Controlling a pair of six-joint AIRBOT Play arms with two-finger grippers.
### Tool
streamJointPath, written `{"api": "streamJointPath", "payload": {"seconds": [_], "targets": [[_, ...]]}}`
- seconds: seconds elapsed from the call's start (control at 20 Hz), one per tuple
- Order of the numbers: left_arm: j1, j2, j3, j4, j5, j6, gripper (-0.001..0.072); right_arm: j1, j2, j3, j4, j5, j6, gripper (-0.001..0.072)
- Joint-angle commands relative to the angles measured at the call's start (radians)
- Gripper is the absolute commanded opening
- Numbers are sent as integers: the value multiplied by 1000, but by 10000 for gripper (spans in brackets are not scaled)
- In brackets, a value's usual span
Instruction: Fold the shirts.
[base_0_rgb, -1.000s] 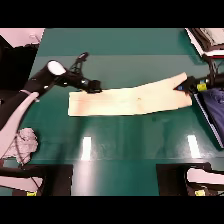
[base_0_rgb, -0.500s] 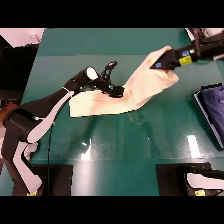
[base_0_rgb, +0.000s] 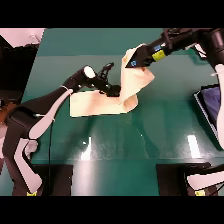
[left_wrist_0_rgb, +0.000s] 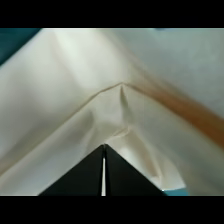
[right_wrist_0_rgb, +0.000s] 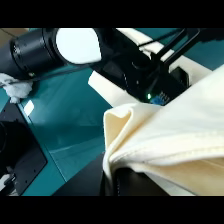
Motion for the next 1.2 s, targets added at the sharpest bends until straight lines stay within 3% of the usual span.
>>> {"api": "streamJointPath", "payload": {"seconds": [0.0,0.35,0.65,0.7,0.8,0.85,0.95,1.05,1.15], "targets": [[80,71,5,61,-65,9,21,47,-57,24,0,-3,0,15],[322,311,5,127,-254,106,23,161,-162,24,0,-105,-44,15],[469,455,5,127,-336,114,23,344,-309,24,5,-447,-154,18],[480,466,5,127,-339,113,23,382,-335,25,8,-486,-193,52],[491,476,5,134,-344,114,23,447,-370,26,72,-539,-300,479],[491,476,5,134,-349,114,23,467,-370,26,80,-554,-323,603],[491,476,5,142,-362,114,23,464,-343,25,50,-532,-320,609],[491,476,4,142,-384,121,23,418,-301,21,-45,-423,-237,565],[491,476,4,150,-404,141,23,343,-251,-30,-97,-324,-192,565]]}}
